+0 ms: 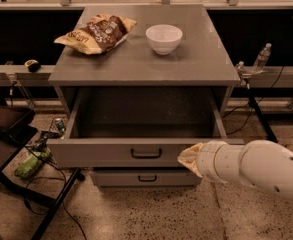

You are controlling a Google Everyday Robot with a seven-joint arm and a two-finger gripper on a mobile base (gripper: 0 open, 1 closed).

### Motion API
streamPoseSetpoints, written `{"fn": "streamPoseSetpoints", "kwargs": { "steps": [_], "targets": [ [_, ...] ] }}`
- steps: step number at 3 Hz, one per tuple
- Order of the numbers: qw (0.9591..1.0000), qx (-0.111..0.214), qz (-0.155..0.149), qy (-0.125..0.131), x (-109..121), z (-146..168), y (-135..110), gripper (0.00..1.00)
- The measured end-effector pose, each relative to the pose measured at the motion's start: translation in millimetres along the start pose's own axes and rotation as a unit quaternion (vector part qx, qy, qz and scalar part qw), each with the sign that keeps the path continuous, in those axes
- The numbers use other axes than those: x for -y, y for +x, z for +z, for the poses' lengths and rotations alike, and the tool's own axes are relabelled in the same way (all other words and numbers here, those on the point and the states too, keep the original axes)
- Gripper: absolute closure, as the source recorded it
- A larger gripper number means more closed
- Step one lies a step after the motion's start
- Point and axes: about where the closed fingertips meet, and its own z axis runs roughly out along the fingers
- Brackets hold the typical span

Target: Close top drawer

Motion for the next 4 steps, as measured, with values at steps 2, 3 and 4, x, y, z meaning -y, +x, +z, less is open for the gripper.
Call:
{"fn": "streamPoseSetpoints", "kwargs": {
  "steps": [2,3,4],
  "targets": [
    [1.0,0.0,0.007,0.003,15,30,16,1.0],
    [1.0,0.0,0.006,0.006,26,49,24,1.0],
    [1.0,-0.005,-0.002,0.008,58,77,31,1.0]
  ]
}}
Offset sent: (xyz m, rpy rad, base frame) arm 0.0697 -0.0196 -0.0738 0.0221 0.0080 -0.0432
